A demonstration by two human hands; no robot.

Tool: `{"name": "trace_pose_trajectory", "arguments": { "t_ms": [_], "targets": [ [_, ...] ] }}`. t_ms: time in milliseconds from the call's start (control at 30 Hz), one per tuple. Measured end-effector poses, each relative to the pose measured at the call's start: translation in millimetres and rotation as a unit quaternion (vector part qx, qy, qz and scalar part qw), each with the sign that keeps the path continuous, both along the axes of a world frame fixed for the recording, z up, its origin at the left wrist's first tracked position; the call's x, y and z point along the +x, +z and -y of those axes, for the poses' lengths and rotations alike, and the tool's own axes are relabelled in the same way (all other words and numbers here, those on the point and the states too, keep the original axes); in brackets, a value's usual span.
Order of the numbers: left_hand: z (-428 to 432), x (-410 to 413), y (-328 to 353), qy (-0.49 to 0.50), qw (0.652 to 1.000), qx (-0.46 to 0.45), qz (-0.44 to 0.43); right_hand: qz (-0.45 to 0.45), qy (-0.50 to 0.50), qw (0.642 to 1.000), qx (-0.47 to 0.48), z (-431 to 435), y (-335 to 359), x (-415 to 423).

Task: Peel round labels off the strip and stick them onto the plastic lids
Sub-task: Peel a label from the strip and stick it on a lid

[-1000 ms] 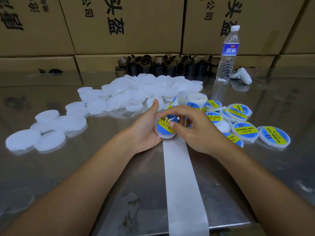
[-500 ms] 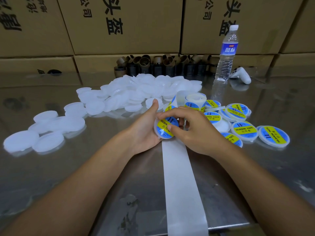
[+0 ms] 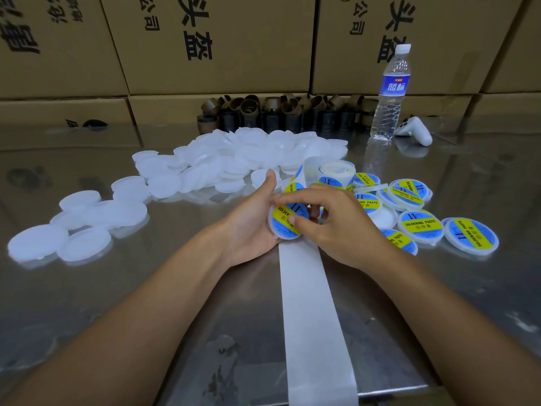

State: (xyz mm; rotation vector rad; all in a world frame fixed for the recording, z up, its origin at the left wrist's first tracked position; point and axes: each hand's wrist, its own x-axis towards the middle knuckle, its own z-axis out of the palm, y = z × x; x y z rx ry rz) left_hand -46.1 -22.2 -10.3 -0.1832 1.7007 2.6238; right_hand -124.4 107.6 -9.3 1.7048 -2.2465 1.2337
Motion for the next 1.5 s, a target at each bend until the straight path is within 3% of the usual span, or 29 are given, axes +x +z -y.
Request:
{"name": "trace_pose_trajectory", "arguments": {
  "t_ms": [167,500,800,1067,1233,1400,1500],
  "targets": [
    [1,-1,-2,-0.001,1.000,0.000,-0.007,-0.012,-0.017,1.000,-0.003,0,-1,-1],
    [0,7,0,-0.023,0.993,-0.095,-0.063,0.015,-0.031,0.999,-0.025,2,-2,-3],
    [-1,6,-1,-0.006,0.991,-0.128,-0.040,0.023,-0.049,0.998,-0.025,3,-2,-5],
    [-6,1,-3,0.055,0.987,-0.153,-0.009,0.144,-0.115,0.980,-0.075,5,-1,-11],
    [-9,1,-1,0.068,0.988,-0.136,-0.013,0.105,-0.143,0.980,-0.087,4,-3,-9],
    [-8,2,1,0.078,0.996,-0.049,-0.010,0.043,-0.188,0.977,-0.092,5,-3,-10],
    [-9,2,1,0.088,0.994,-0.057,-0.010,0.039,-0.192,0.976,-0.091,4,-4,-10]
  ]
}}
